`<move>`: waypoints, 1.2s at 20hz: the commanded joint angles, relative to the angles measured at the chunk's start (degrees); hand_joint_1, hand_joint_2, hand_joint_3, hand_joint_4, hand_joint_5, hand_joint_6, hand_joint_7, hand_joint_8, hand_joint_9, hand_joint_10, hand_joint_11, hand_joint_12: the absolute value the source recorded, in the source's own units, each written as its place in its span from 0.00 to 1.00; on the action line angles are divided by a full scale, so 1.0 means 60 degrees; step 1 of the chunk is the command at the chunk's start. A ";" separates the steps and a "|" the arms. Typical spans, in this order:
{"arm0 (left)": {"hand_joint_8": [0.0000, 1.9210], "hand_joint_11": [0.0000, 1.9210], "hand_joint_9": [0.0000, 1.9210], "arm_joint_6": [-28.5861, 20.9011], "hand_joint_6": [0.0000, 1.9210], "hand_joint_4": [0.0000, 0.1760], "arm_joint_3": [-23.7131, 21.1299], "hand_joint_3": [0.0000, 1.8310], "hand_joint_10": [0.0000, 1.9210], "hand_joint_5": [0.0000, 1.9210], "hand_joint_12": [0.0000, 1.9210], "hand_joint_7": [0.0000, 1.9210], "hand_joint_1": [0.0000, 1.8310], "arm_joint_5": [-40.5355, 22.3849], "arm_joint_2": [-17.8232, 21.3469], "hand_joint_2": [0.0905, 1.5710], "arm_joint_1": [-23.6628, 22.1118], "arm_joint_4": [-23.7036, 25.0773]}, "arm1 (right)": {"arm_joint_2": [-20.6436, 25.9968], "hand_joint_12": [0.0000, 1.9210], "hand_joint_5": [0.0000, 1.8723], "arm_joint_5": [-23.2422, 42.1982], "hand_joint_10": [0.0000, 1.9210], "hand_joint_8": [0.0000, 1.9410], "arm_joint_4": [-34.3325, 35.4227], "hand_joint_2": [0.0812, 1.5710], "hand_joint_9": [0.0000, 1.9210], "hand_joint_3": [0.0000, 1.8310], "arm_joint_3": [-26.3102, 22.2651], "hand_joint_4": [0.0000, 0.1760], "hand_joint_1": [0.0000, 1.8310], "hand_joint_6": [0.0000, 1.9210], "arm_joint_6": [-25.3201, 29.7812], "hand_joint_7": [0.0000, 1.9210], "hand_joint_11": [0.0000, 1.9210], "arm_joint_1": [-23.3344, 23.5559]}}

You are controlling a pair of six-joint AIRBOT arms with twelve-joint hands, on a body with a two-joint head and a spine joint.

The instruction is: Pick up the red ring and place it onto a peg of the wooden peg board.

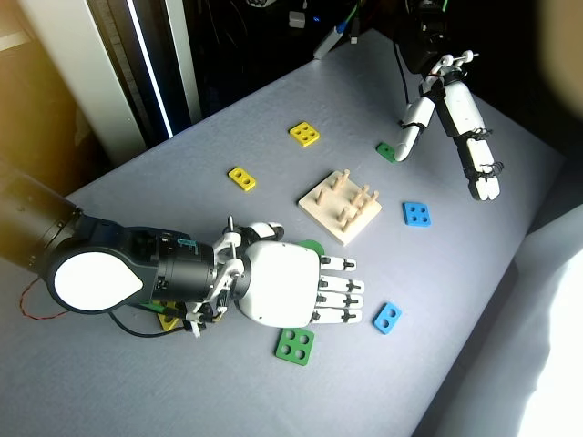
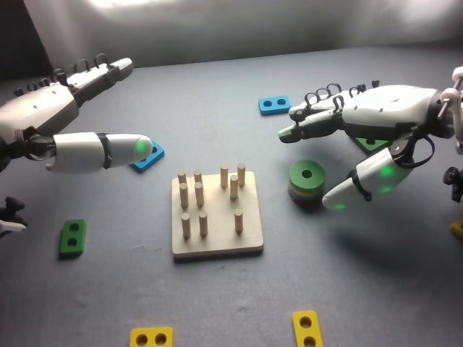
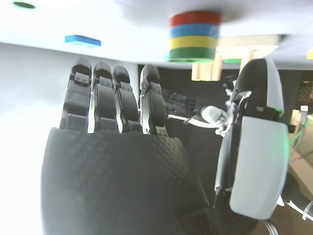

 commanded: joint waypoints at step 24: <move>0.00 0.00 0.00 -0.0063 0.00 1.00 0.0093 0.00 0.00 0.00 0.00 0.00 0.16 -0.1104 -0.0051 0.62 -0.0283 0.0045 | -0.0414 0.00 0.28 0.0658 0.00 0.01 0.0278 0.61 0.01 0.00 0.0164 0.05 0.42 0.04 0.0249 0.09 0.00 0.0083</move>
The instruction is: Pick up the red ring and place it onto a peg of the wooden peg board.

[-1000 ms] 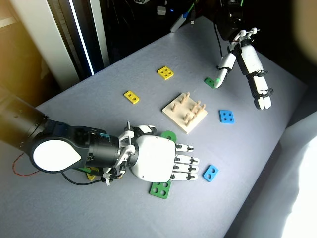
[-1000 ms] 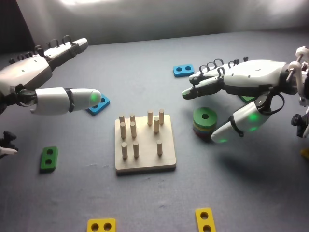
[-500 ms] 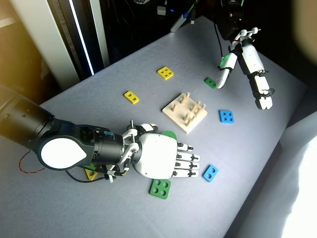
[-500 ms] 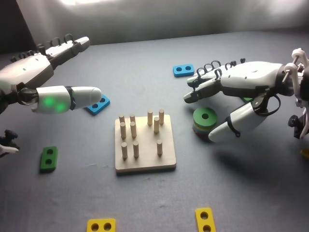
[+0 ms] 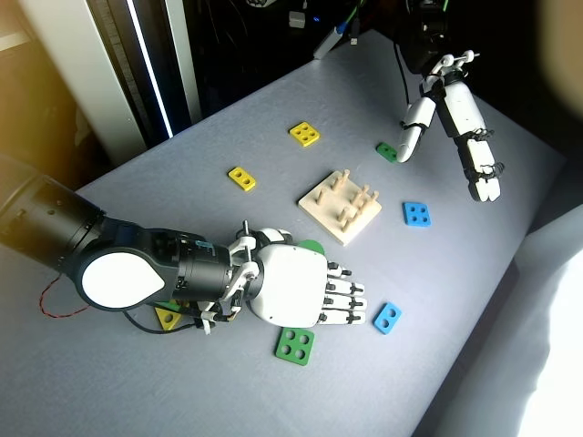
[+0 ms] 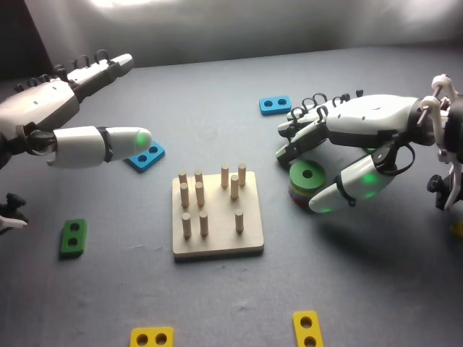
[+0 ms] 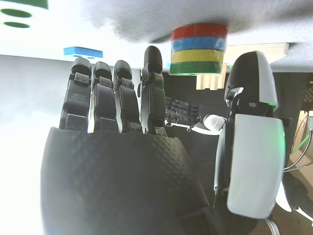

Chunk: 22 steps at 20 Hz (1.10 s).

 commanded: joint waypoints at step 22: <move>0.00 0.00 0.00 -0.0076 0.00 1.00 0.0068 0.00 0.00 0.00 0.00 0.00 0.17 -0.1162 -0.0026 0.61 -0.0200 0.0036 | -0.0057 0.00 0.43 0.0844 0.00 0.01 0.0036 0.76 0.04 0.00 0.0113 0.00 0.59 0.66 0.0371 0.18 0.00 0.0050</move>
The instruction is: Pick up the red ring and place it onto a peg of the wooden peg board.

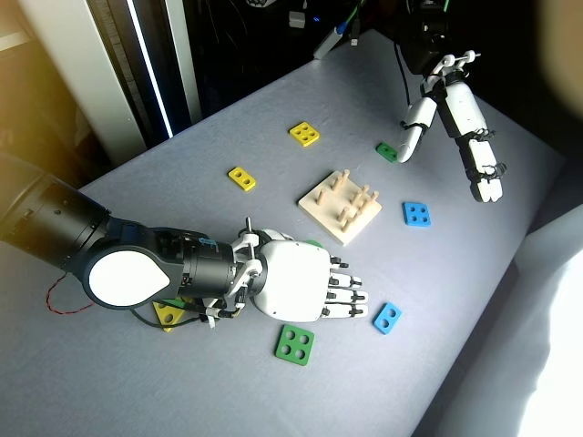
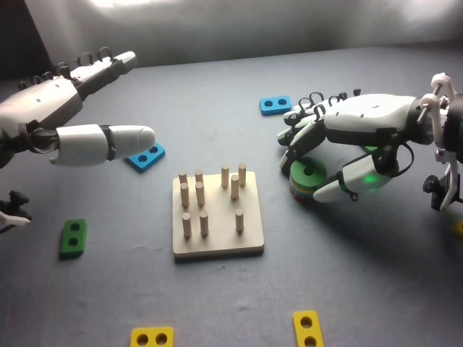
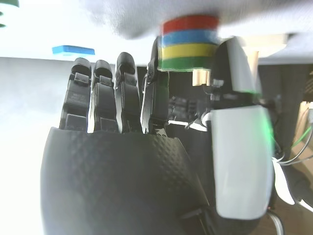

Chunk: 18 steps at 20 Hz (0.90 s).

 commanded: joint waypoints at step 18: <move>0.00 0.00 0.00 -0.0070 0.00 0.99 0.0139 0.00 0.00 0.00 0.00 0.00 0.18 -0.1063 0.0026 0.61 0.0198 -0.0263 | 0.0444 0.00 0.43 0.1797 0.00 0.00 -0.0370 0.75 0.04 0.00 -0.0379 0.00 0.60 0.66 0.0810 0.17 0.00 0.0431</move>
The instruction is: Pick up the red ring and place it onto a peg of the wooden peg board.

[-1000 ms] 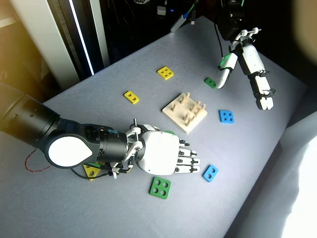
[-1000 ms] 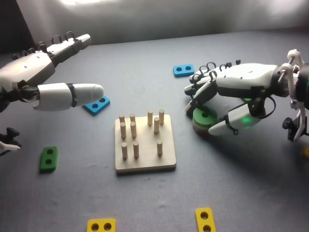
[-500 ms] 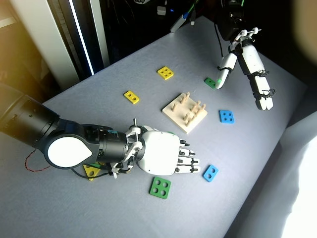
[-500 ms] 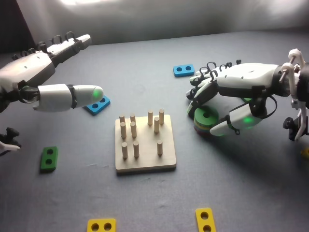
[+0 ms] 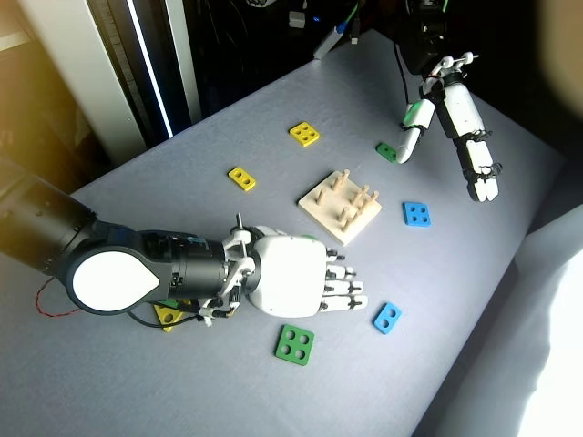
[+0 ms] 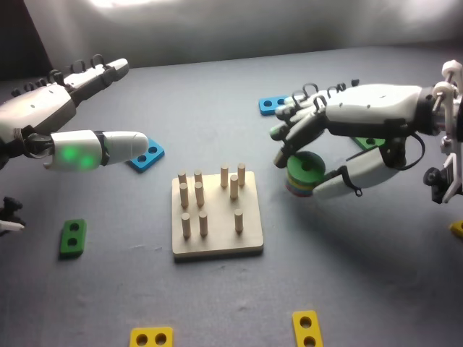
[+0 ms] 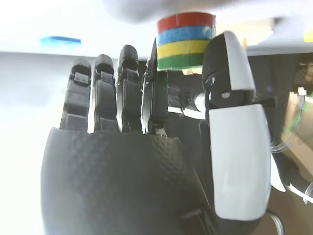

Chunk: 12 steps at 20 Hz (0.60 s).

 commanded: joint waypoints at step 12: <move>0.00 0.00 0.00 -0.0048 0.00 0.73 0.0148 0.00 0.00 0.01 0.00 0.00 0.18 -0.1016 0.0001 0.62 0.0087 -0.0263 | 0.0089 0.24 0.48 0.1317 0.01 0.01 -0.1038 0.72 0.10 0.00 -0.1002 0.00 0.59 0.59 0.0069 0.24 0.00 0.1129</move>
